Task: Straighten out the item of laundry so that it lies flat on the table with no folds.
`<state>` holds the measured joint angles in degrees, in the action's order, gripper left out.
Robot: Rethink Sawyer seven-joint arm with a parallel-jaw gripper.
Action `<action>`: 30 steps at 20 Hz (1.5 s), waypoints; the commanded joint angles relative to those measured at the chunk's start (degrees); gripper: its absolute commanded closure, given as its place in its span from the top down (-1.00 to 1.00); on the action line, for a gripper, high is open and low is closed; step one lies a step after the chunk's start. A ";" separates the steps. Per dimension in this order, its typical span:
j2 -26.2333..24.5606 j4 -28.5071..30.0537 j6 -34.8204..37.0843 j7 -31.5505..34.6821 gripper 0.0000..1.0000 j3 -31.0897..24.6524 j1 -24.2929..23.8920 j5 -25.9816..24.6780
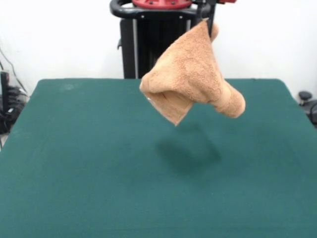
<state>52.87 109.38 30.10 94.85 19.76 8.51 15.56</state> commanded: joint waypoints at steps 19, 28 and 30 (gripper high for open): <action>-11.62 -22.47 -1.74 -1.30 -1.00 -8.99 -11.84 -14.21; -15.64 -20.38 -8.38 2.71 -1.00 -13.59 -15.65 -14.91; -16.82 -18.00 -11.16 4.57 -1.00 -15.28 -16.52 -14.16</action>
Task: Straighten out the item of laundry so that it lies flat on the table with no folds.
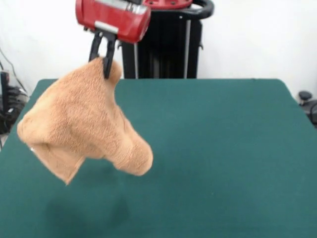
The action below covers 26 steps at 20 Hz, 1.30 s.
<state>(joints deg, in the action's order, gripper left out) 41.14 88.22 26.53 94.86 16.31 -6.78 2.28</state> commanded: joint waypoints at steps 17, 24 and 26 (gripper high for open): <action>-10.18 13.74 -18.96 15.31 -1.00 -18.32 -3.55 4.99; -7.03 20.19 -9.77 21.61 -1.00 -13.79 2.74 14.35; -6.07 21.15 -4.79 24.20 -1.00 -11.78 5.11 17.76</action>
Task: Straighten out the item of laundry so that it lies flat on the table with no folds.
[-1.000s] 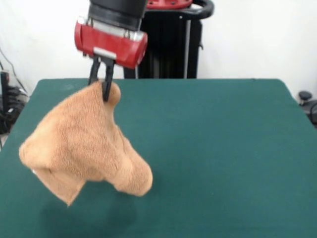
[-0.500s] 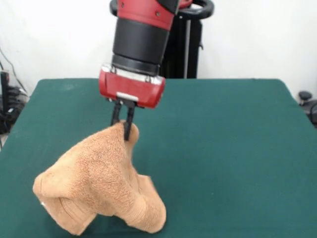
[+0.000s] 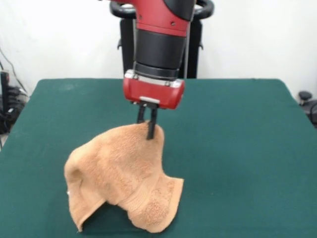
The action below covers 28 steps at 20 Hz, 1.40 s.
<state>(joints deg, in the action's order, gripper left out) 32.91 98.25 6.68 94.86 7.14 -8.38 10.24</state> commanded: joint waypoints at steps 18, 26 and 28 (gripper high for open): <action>5.72 15.40 20.57 24.41 -1.00 0.85 12.18 14.52; 3.37 10.12 31.07 29.97 1.00 8.06 16.85 14.03; 3.27 9.76 32.14 30.56 1.00 8.60 16.88 14.79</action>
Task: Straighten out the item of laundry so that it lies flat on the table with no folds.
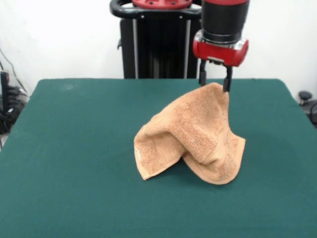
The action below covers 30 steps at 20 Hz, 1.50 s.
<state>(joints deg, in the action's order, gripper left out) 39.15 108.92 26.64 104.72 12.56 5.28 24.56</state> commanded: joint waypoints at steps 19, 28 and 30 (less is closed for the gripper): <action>-2.81 -6.13 -0.44 19.24 1.00 3.41 2.30 8.67; -5.97 -13.36 -3.47 13.46 1.00 3.59 0.17 9.25; -8.27 -14.86 -5.45 11.60 1.00 2.82 -1.38 8.39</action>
<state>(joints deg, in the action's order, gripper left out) 37.53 97.32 24.49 104.72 22.88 6.95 31.31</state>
